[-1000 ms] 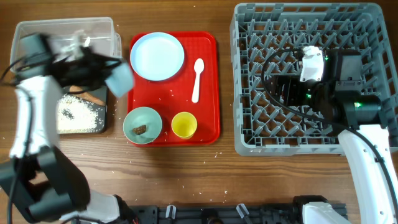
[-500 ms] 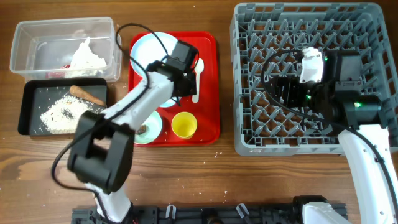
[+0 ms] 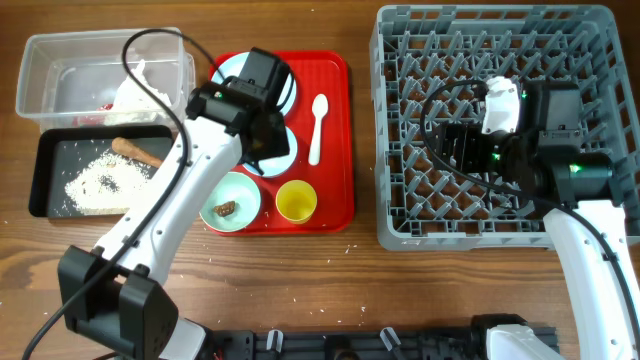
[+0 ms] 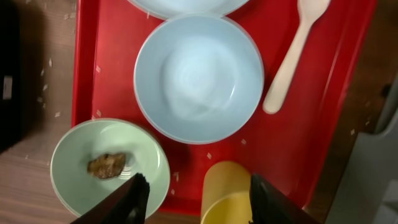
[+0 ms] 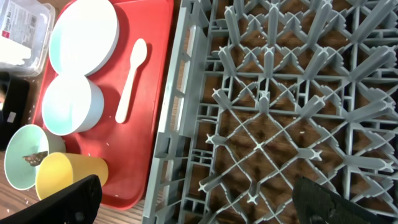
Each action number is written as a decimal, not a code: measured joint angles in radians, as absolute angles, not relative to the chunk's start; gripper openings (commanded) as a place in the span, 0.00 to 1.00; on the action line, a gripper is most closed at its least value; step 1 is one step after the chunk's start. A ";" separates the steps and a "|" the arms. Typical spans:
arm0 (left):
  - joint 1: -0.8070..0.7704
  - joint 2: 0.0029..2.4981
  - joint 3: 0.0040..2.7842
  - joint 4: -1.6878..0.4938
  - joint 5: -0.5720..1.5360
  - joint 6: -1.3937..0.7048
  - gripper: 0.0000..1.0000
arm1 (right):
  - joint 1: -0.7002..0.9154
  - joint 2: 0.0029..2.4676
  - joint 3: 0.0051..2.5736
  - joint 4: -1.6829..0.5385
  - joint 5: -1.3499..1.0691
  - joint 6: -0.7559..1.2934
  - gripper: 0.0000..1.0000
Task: Sort waste into correct bins and load items into the dishwasher rack
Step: 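Grasp the rim of the green bowl with the left gripper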
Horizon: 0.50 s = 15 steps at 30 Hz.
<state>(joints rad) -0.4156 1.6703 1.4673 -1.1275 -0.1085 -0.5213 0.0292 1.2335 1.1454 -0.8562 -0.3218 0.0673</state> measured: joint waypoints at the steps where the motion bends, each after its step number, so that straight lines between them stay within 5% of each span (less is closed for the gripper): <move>1: -0.416 1.670 1.449 -1.130 -0.108 -0.540 0.45 | 0.029 1.234 1.145 -0.856 -0.322 0.067 1.00; 8: -0.417 1.685 1.148 -0.937 -0.108 -0.617 0.43 | 0.029 1.234 1.145 -0.860 -0.322 0.067 1.00; 13: -0.417 1.686 1.051 -0.818 -0.107 -0.632 0.13 | 0.029 1.234 1.145 -0.865 -0.322 0.068 1.00; 15: -0.417 1.686 1.046 -0.814 -0.108 -0.628 0.14 | 0.029 1.234 1.145 -0.869 -0.322 0.067 1.00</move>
